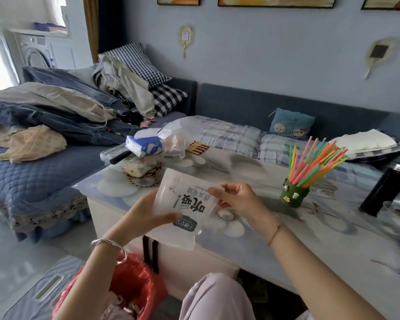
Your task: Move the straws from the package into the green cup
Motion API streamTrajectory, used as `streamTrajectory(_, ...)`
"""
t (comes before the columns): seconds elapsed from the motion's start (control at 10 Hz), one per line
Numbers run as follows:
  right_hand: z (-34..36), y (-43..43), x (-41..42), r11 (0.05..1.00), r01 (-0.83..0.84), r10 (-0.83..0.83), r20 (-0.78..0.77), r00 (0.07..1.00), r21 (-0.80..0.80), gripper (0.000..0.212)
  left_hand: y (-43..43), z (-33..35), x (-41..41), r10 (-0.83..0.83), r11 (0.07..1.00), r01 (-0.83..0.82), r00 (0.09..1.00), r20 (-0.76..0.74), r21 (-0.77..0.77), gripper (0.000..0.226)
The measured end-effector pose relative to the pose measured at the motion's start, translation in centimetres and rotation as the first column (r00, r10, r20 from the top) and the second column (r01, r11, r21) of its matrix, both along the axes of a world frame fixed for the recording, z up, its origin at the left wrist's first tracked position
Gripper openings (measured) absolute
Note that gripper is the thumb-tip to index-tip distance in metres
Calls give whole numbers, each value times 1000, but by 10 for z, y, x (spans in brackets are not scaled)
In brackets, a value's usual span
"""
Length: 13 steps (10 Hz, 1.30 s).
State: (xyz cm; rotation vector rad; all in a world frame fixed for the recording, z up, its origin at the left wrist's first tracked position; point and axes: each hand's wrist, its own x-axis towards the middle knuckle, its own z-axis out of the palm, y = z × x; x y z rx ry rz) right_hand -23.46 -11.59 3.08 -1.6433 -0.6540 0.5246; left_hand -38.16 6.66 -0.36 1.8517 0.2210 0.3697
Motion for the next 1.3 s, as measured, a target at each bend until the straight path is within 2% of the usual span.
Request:
streamTrajectory(0.1,-16,35,-11,999,-41,41,7,999,-16,17,23,-28,-16,183,983,-184,981,-68,-6,28)
streamTrajectory(0.2,-35,64,-17,999,-35,36,8,999,-26,24,46,-60,-35,357,917,-369,929,-98,-154,20)
streamTrajectory(0.3,-60,87,-26,994,-84,81,-44,996,-69,20,71,-103,-58,588,705,-609,788,-181,-363,27)
streamTrajectory(0.4,-86,99,-35,984,-139,129,-93,987,-113,19,90,-160,-80,651,492,-722,676,-345,-486,30)
streamTrajectory(0.5,-107,103,-41,973,-181,165,-119,979,-145,15,89,-211,-98,543,351,-766,635,-549,-539,39)
streamTrajectory(0.6,-118,103,-45,967,-192,170,-138,976,-167,13,75,-246,-109,465,227,-793,599,-652,-566,43)
streamTrajectory(0.7,-124,102,-45,962,-202,178,-139,974,-185,12,56,-261,-111,425,153,-780,606,-672,-606,40)
streamTrajectory(0.9,-128,94,-40,960,-195,170,-134,976,-200,10,43,-267,-100,346,116,-744,652,-675,-659,50)
streamTrajectory(1.0,-128,87,-39,967,-181,156,-144,977,-181,12,45,-269,-97,309,169,-794,605,-734,-584,53)
streamTrajectory(1.1,-123,79,-38,968,-186,159,-158,975,-171,16,46,-258,-93,363,280,-852,520,-773,-442,45)
streamTrajectory(1.2,-118,73,-33,971,-178,155,-149,977,-159,18,51,-243,-77,499,365,-867,490,-715,-339,36)
streamTrajectory(1.3,-108,64,-29,982,-154,139,-133,981,-111,15,50,-218,-55,623,464,-845,524,-580,-266,15)
